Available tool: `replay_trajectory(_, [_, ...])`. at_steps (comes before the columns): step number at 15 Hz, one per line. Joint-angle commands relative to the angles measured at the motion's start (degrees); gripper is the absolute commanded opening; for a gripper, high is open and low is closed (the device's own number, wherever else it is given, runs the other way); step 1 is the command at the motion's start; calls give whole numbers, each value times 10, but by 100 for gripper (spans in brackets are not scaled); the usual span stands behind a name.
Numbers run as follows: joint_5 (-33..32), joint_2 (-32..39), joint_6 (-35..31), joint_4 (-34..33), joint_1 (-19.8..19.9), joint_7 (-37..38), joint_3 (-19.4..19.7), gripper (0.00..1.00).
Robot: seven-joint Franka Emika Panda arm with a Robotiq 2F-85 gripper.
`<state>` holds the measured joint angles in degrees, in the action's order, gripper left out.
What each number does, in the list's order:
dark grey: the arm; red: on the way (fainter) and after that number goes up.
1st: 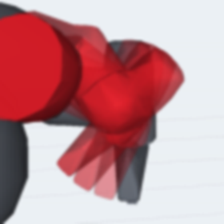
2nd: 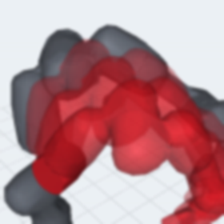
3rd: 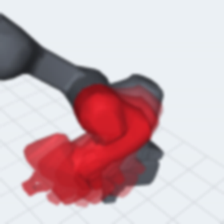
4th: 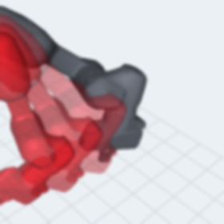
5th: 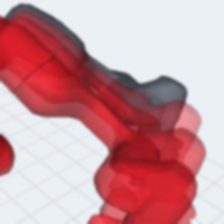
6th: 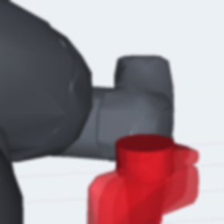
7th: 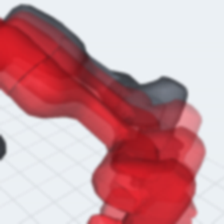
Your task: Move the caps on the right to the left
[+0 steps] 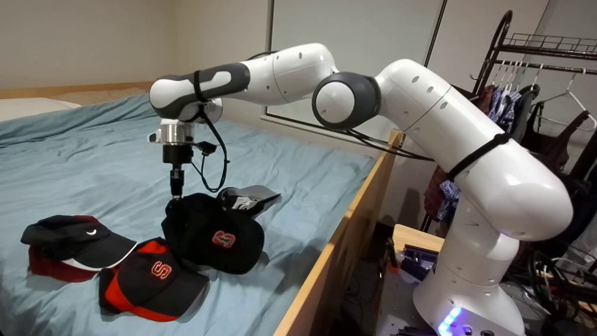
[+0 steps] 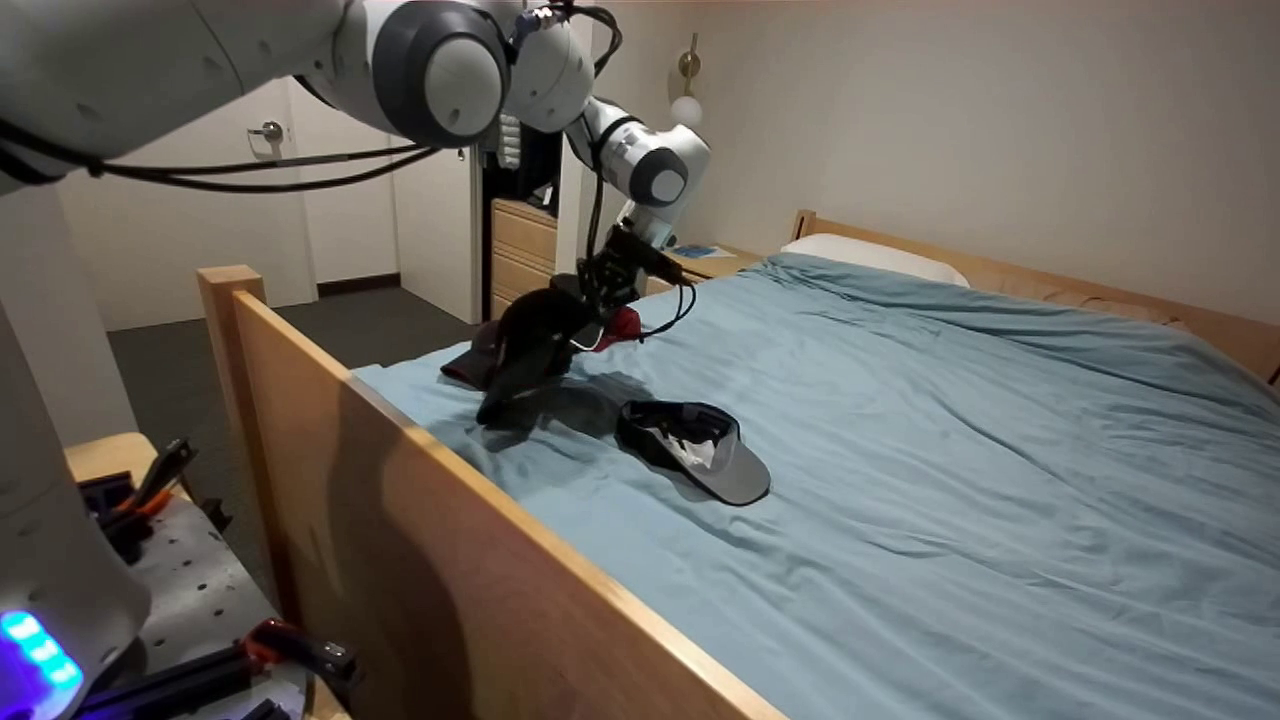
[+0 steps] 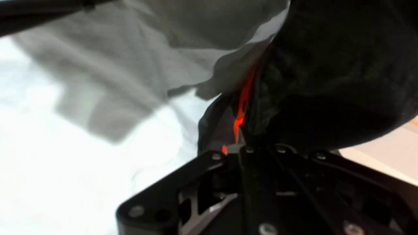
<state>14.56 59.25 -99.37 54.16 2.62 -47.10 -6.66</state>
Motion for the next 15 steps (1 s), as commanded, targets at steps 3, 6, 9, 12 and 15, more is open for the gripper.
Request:
replay_trajectory(3, [36, -4, -50, -6, 56, 0, -33, 5])
replay_trajectory(6, [49, -5, -55, -2, 80, 1, -39, 5])
replay_trajectory(9, [72, -5, -71, 1, 95, 10, -34, 5])
replay_trajectory(12, [77, -9, -107, 8, 98, 15, -27, 37])
replay_trajectory(15, [79, -13, -139, 11, 96, 24, -27, 55])
